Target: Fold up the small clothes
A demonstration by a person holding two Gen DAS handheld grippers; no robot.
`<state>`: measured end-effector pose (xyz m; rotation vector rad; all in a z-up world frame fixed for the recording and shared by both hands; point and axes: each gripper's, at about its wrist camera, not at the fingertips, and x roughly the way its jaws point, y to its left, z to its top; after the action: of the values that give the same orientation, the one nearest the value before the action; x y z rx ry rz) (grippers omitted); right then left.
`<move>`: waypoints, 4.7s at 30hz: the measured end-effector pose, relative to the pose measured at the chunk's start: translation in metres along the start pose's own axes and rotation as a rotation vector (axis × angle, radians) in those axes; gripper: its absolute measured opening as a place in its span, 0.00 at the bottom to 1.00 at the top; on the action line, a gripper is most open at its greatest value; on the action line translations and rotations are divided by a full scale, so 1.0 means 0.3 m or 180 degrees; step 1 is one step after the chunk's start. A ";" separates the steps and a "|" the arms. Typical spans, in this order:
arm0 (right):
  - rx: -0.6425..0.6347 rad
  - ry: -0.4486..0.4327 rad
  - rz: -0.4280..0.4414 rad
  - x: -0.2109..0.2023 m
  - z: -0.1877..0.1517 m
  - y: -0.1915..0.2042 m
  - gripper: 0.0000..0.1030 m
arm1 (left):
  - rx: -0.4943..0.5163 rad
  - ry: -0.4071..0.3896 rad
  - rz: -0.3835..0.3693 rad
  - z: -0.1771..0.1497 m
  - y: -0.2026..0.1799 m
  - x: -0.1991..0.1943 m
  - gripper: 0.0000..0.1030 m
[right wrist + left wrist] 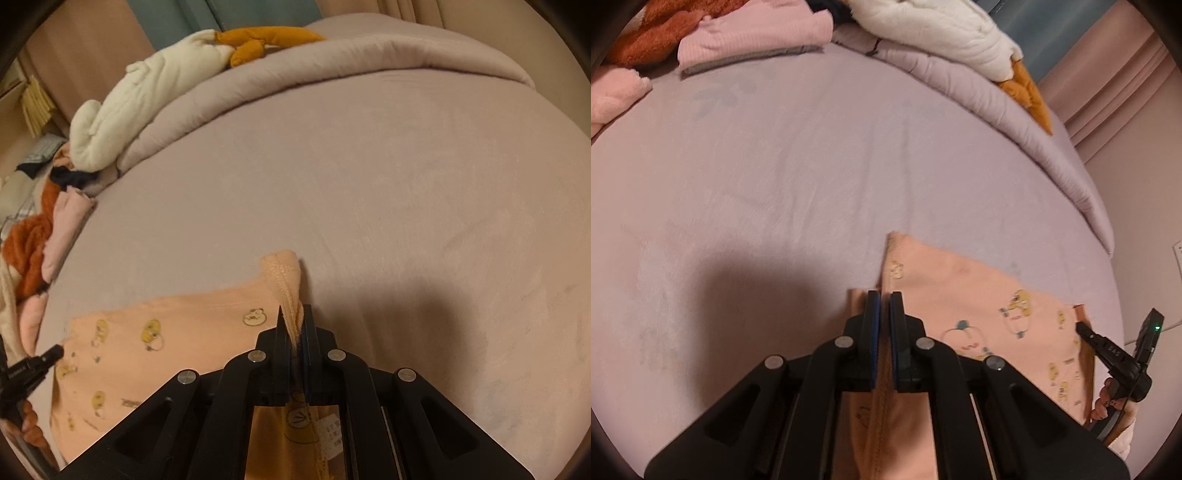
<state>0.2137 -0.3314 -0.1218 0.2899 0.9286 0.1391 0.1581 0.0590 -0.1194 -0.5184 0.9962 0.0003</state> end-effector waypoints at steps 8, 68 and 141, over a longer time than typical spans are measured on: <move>-0.0055 -0.0031 -0.0140 -0.020 -0.022 0.002 0.05 | -0.0068 0.0003 0.0048 -0.012 0.021 0.032 0.08; 0.0450 0.0003 -0.0029 -0.346 -0.428 -0.107 0.37 | -0.0024 0.0235 -0.0065 -0.408 0.050 -0.275 0.28; 0.0837 -0.0422 0.0204 -0.245 -0.312 -0.041 0.14 | 0.0150 0.0107 0.0116 -0.380 0.022 -0.318 0.71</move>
<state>0.0946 -0.3436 -0.1218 0.5662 0.8061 0.0555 0.0125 0.0394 -0.0953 -0.4584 1.0361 0.0006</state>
